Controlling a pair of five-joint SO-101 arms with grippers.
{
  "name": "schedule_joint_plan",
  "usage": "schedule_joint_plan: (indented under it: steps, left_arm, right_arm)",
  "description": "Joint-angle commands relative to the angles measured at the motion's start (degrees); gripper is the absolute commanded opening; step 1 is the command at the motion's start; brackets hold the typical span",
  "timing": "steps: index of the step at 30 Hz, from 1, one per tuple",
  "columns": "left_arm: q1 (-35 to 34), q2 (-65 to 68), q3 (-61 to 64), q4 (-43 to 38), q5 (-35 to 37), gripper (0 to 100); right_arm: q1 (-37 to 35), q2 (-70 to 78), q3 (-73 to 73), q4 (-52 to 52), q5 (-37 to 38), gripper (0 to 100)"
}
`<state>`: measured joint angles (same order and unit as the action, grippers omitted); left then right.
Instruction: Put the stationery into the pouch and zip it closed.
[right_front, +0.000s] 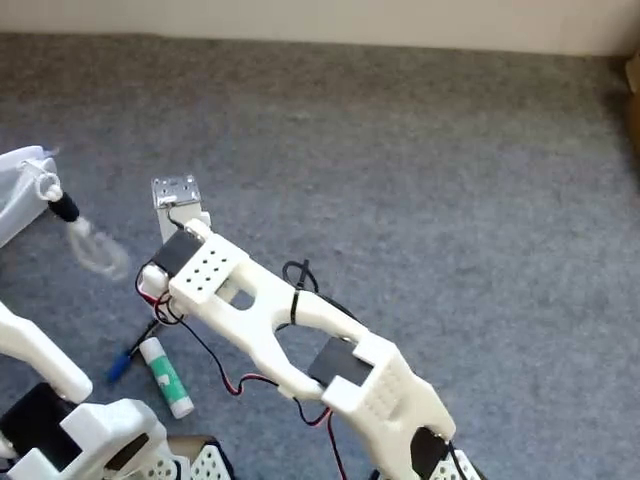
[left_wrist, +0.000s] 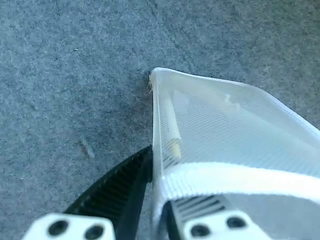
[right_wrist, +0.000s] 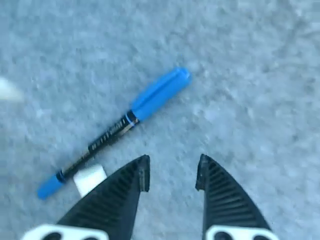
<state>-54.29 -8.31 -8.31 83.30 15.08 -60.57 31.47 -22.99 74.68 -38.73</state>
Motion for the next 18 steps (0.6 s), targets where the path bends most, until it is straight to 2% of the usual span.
schedule_joint_plan:
  steps: [1,9,18]
  left_arm:
    - [-0.57,-0.66,0.31,-1.05,-0.79,1]
    - [-0.4,-0.66,2.24,-1.14,-0.62,1]
    - [0.66,-0.66,2.33,-0.79,-0.53,1]
  right_arm:
    - [2.07,-0.66,-0.84,-5.23,-3.34,15.2]
    - [4.88,3.12,-0.84,-12.0,-11.25,15.2]
    - [5.14,8.66,-0.84,-14.64,-11.6,15.2]
